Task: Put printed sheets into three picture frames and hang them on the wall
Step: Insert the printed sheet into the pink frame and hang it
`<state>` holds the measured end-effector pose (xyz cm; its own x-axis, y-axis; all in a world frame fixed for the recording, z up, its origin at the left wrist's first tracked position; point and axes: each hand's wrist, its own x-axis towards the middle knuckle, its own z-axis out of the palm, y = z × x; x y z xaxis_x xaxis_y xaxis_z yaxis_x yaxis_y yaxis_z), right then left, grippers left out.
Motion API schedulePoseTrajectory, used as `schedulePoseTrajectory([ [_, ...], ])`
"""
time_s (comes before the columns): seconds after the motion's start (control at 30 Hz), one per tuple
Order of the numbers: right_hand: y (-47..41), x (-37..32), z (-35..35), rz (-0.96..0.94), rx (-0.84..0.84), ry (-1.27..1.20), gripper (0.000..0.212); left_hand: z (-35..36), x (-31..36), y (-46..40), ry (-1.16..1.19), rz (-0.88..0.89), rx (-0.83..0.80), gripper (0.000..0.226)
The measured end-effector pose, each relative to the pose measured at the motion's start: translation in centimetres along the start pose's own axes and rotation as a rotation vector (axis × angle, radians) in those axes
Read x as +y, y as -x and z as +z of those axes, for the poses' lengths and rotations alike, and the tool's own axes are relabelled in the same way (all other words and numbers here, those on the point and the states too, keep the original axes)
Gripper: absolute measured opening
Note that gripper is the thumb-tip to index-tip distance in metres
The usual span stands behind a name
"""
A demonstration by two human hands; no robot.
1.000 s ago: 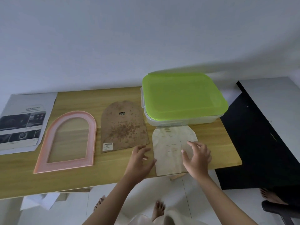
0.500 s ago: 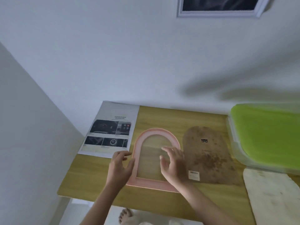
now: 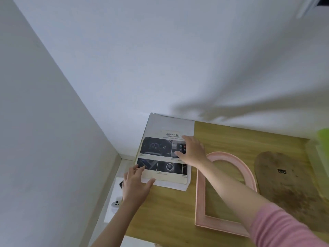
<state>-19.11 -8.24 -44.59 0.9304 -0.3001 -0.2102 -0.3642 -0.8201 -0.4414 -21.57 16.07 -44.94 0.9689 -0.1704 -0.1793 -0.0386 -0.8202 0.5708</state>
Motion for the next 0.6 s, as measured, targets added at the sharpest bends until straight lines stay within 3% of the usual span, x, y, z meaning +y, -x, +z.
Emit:
schedulePoseTrajectory([
  [0.17,-1.8,-1.0,-0.3,0.042,-0.089,0.163,0.093,0.5,-0.4,-0.6,-0.034,-0.003,-0.014,0.055],
  [0.3,-2.0,-1.5,-0.2,0.058,-0.062,0.111,0.092,0.6,-0.6,-1.0,-0.058,0.005,-0.025,0.054],
  [0.6,2.0,-1.9,-0.6,0.09,0.07,-0.633,0.059,0.7,-0.9,-1.0,-0.073,0.012,-0.027,0.055],
])
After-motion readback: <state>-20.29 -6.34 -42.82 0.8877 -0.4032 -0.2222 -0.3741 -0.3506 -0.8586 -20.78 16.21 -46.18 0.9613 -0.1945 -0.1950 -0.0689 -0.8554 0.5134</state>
